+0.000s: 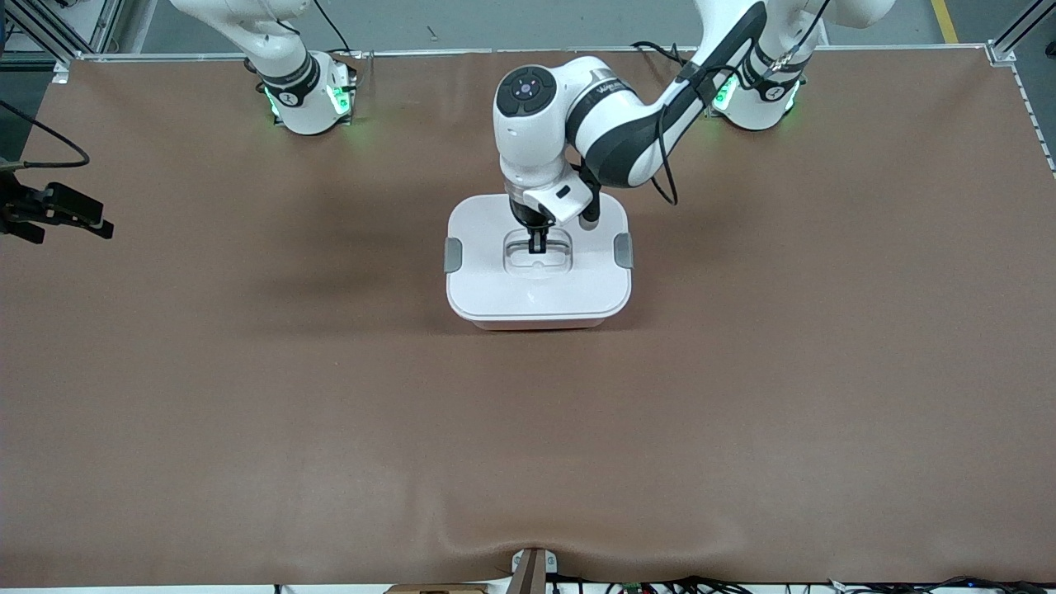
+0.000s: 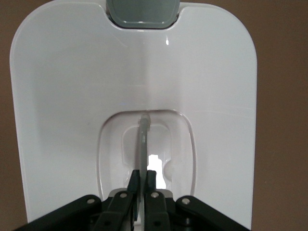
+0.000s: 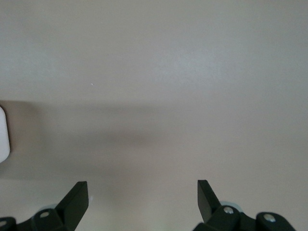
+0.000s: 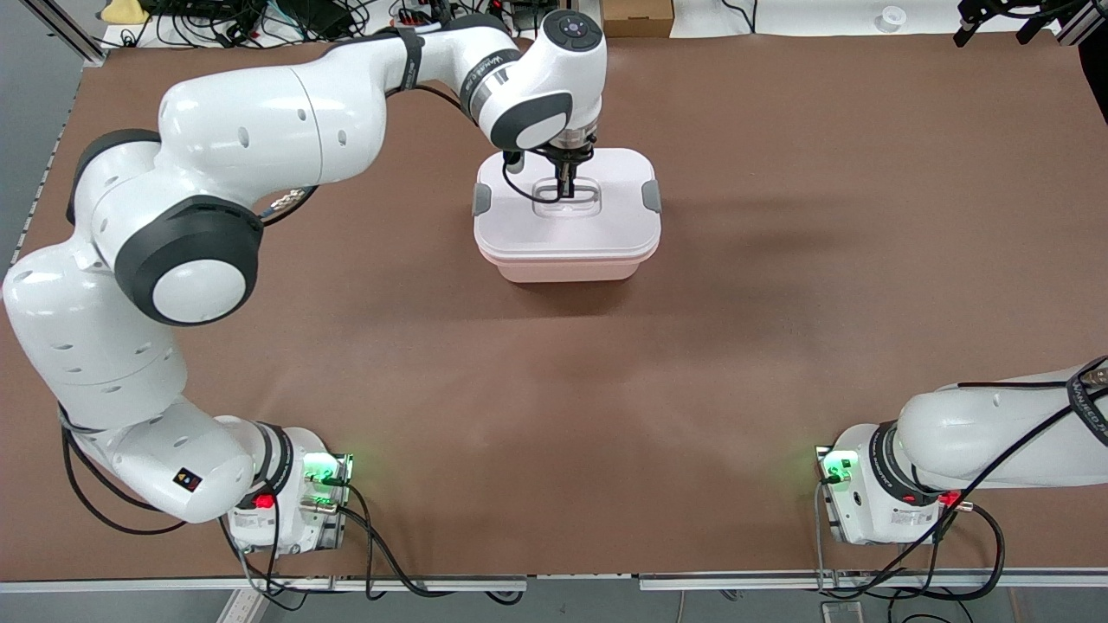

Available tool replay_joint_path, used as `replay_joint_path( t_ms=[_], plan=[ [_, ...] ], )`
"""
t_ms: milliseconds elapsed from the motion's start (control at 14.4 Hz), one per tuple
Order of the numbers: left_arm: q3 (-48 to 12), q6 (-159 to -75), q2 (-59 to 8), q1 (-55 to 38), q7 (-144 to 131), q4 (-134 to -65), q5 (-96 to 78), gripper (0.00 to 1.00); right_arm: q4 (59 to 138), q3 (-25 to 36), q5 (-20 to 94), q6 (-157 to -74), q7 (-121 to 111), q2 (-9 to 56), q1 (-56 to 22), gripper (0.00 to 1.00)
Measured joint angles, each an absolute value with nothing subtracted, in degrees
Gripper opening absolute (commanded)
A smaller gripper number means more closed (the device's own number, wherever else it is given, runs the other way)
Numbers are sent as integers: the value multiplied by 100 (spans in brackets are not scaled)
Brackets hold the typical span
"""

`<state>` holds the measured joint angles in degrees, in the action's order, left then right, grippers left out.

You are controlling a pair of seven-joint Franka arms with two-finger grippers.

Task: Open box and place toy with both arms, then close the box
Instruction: 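Lower the lid onto the box with the left gripper and press it down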

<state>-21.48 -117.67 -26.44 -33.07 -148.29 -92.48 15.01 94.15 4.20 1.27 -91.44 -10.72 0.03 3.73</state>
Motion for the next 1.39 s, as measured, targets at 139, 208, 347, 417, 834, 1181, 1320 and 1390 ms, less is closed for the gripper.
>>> replay_joint_path(
  t_ms=[139, 208, 347, 417, 834, 1181, 1320, 1390],
  plan=[
    [-2145, -11788, -2590, -3303, -14843, -9292, 1510, 0, 9403, 430, 104, -9144, -1072, 3, 378, 100],
    [-2143, -11800, -2584, -3299, -14843, -9307, 1510, 0, 9399, 435, 102, -9144, -1072, 3, 381, 100],
    [-2141, -11853, -2585, -3299, -14843, -9342, 1510, 0, 9387, 441, 100, -9163, -1072, 4, 384, 100],
    [-2140, -11873, -2585, -3299, -14843, -9357, 1510, 0, 9361, 443, 100, -9165, -1072, 4, 386, 100],
    [-2133, -11998, -2668, -3298, -14845, -9453, 1510, 0, 9278, 449, 99, -9155, -1072, 39, 388, 100],
    [-2132, -12040, -2674, -3289, -14848, -9453, 1510, 0, 9278, 456, 99, -9155, -1071, 50, 388, 100],
    [-2117, -12080, -2675, -3270, -14849, -9445, 1510, 0, 9276, 457, 98, -9155, -1071, 50, 388, 100],
    [-2095, -12107, -2680, -3264, -14849, -9433, 1510, 0, 9274, 457, 99, -9155, -1071, 50, 388, 100]
  ],
)
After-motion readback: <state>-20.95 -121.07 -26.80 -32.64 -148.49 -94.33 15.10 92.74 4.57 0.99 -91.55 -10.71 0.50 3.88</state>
